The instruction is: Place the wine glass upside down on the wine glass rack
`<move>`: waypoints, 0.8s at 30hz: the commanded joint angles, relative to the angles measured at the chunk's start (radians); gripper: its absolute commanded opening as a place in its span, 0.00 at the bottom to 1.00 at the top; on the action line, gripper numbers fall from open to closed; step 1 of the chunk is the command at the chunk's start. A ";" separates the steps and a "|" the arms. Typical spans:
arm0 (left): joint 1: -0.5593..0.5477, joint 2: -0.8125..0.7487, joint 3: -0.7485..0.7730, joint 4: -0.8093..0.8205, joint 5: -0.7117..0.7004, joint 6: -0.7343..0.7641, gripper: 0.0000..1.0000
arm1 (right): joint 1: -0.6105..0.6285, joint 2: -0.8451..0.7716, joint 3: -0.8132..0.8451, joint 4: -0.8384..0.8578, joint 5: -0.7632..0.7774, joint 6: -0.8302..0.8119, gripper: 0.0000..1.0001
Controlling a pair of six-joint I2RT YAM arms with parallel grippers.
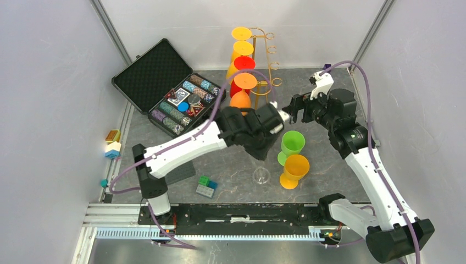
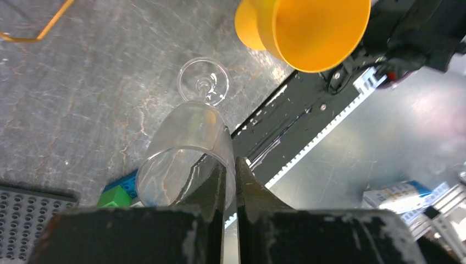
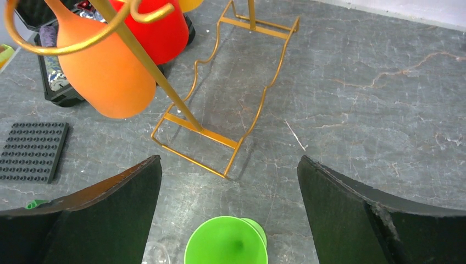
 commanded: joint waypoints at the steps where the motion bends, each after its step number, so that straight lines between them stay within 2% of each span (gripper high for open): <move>1: 0.107 -0.156 0.008 0.090 0.101 0.002 0.02 | -0.005 0.004 0.088 0.011 -0.012 0.012 0.97; 10: 0.392 -0.333 -0.129 0.337 0.447 -0.105 0.02 | -0.006 0.022 0.201 -0.007 -0.021 0.021 0.98; 15: 0.510 -0.405 -0.231 0.549 0.614 -0.244 0.02 | -0.005 0.031 0.254 -0.005 -0.031 0.039 0.98; 19: 0.572 -0.453 -0.307 0.716 0.658 -0.356 0.02 | -0.005 0.035 0.316 0.009 -0.043 0.051 0.97; 24: 0.635 -0.484 -0.320 0.788 0.623 -0.404 0.02 | -0.005 0.039 0.388 0.030 -0.078 0.062 0.98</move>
